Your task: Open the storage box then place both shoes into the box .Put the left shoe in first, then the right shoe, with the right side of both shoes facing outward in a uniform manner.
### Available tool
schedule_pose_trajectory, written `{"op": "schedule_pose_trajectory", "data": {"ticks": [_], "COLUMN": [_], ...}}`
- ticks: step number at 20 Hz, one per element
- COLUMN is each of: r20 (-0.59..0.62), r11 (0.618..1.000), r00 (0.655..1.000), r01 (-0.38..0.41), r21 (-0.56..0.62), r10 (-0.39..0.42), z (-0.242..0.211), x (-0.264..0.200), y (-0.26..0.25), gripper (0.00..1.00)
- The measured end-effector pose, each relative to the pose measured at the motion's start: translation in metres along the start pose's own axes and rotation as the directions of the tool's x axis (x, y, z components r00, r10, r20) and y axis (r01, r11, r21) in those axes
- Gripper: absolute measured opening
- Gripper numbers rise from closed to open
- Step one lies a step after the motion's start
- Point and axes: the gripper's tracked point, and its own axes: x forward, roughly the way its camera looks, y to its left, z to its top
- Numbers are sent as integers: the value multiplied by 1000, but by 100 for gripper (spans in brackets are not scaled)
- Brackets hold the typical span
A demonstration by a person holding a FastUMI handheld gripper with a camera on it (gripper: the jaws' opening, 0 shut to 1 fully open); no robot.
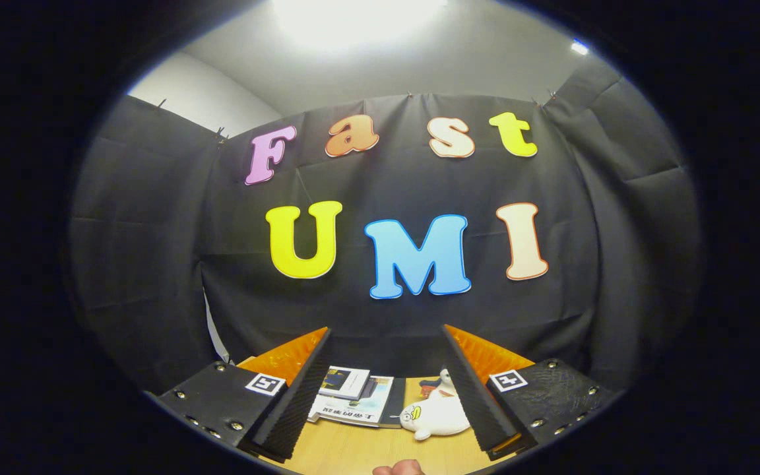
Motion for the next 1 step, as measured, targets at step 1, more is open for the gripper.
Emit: {"op": "schedule_pose_trajectory", "data": {"ticks": [1], "r20": [-6], "r11": [1000], "r00": [1000], "r01": [5], "r21": [1], "r10": [-5], "z": [-4], "x": [1], "y": [-9], "gripper": [97]}}
